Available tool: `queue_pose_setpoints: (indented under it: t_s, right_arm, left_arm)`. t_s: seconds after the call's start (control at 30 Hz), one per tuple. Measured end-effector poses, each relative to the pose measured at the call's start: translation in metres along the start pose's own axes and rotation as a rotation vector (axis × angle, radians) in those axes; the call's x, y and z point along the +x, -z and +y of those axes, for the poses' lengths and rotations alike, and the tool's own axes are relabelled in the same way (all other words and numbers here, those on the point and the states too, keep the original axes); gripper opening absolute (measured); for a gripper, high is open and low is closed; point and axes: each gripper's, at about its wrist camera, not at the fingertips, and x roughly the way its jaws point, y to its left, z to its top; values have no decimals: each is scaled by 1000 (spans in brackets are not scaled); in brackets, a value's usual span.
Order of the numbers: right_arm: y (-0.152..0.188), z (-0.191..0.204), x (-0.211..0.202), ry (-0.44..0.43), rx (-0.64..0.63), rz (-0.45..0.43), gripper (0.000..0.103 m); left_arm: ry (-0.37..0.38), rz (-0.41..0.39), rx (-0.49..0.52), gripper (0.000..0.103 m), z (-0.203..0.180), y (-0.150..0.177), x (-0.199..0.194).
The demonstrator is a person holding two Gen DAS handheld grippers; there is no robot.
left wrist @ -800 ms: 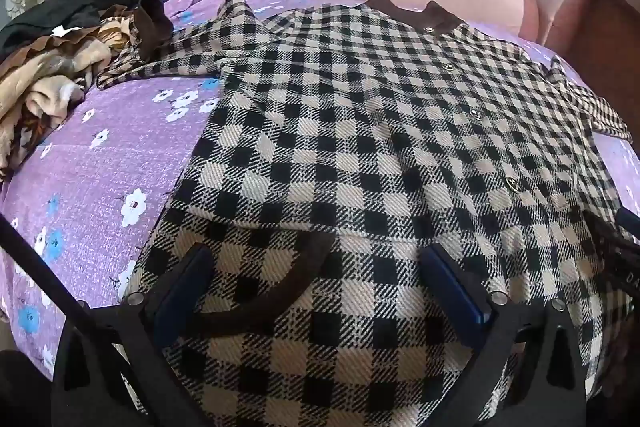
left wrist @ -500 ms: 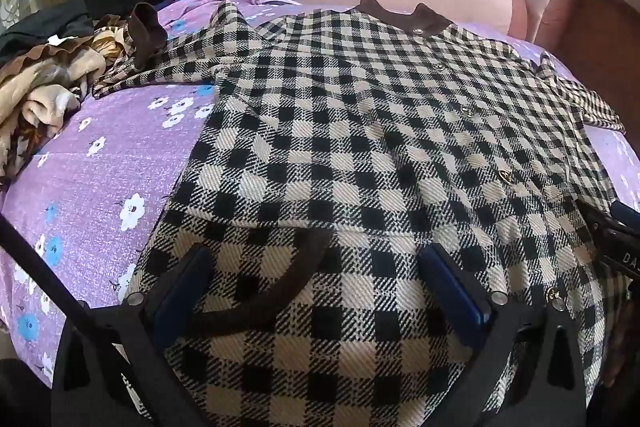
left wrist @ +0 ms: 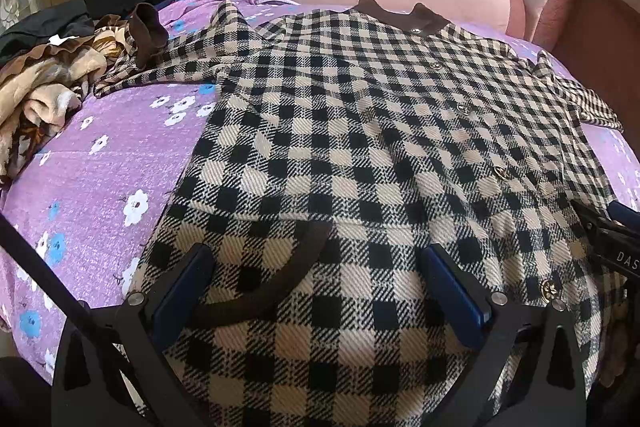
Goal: Fold large clothes
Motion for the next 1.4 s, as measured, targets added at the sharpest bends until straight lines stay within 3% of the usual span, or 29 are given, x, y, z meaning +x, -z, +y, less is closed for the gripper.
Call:
queue_pose_setpoints:
  t_s: [0.23,0.4,1.03,1.4]
  right_arm:
    - [0,-5,-8,-1,-7,2,102]
    - [3,2,-18,62,-62,-38,101]
    - [3,2,-30,125,-92,-80,100]
    - [3,0,-25,180,-89,-62,100]
  left_arm:
    - [-15,-49,-13,103,2,3,-12]
    - [-34,-92,-10,103,4,1,-21]
    - [-42,-124,-2,103,3,6,-28]
    - [-43,-123,2,103,0,8,-27]
